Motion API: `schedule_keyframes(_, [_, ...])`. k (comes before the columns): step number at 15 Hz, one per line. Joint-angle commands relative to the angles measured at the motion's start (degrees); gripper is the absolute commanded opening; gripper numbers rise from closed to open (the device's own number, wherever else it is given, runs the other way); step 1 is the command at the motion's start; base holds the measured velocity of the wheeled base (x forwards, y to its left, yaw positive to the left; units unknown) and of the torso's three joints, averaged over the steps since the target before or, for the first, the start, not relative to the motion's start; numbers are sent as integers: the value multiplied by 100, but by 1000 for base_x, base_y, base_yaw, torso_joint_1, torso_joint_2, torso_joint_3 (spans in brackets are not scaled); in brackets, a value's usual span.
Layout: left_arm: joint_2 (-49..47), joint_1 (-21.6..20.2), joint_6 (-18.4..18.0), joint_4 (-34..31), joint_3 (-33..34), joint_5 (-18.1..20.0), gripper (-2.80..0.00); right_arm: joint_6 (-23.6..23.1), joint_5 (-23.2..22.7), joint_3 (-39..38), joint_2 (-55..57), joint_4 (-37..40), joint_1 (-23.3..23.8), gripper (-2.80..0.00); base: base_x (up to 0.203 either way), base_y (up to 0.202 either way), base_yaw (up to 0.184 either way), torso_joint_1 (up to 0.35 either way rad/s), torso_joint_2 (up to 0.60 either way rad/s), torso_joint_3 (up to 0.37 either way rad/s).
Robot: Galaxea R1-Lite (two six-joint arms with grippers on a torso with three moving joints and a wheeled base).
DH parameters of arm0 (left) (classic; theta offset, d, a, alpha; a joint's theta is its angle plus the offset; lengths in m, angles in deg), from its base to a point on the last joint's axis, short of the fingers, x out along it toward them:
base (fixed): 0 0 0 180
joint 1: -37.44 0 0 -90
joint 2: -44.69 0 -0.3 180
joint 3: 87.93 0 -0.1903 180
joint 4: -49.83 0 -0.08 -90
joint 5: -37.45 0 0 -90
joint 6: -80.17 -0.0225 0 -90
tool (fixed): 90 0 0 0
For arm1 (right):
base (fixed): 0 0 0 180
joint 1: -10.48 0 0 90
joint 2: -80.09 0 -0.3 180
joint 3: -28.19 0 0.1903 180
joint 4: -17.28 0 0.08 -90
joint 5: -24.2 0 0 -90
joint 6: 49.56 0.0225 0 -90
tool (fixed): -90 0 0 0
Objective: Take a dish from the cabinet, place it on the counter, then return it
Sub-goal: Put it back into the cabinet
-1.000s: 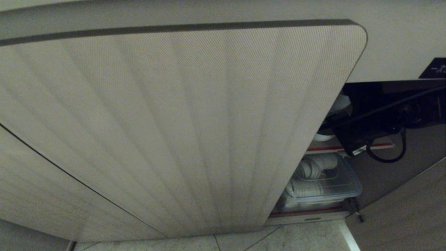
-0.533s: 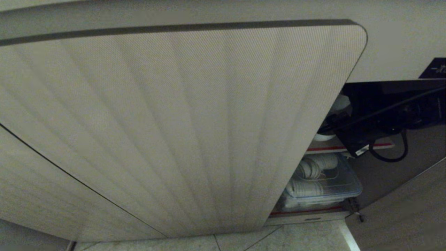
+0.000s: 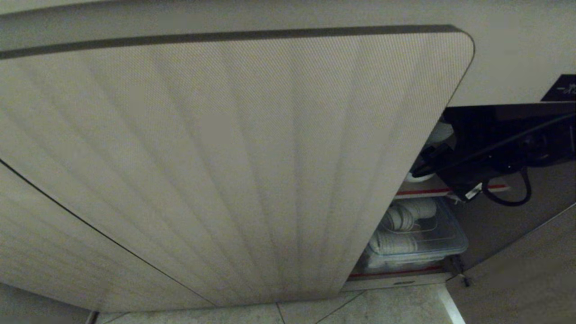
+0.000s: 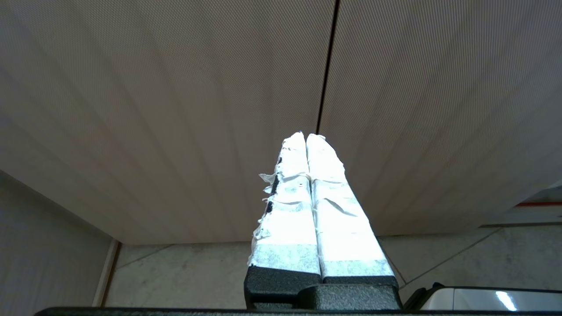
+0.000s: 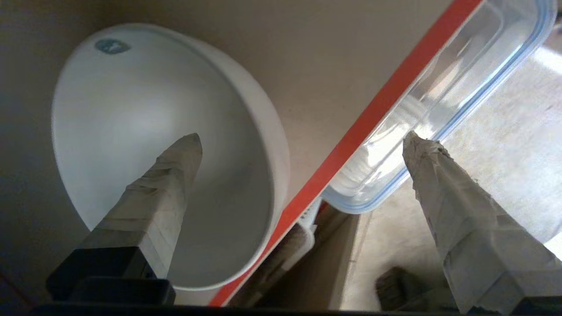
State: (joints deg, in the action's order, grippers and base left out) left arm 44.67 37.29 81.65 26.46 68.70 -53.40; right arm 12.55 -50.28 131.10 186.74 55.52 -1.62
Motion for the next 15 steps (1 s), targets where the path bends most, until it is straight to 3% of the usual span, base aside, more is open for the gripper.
schedule_keyframes(1, [2, -2, 2, 0, 0, -3, -280, -70, 13, -12, -57, -1, 2, 0, 0, 0, 0, 0, 0, 0])
schedule_keyframes(11, [2, -2, 2, 0, 0, -3, -280, -651, 466, -519, -295, -318, -39, 0, 0, 0, 0, 0, 0, 0])
schedule_keyframes(15, [2, -2, 2, 0, 0, -3, -280, -1124, 541, -1040, -456, -939, -39, 0, 0, 0, 0, 0, 0, 0])
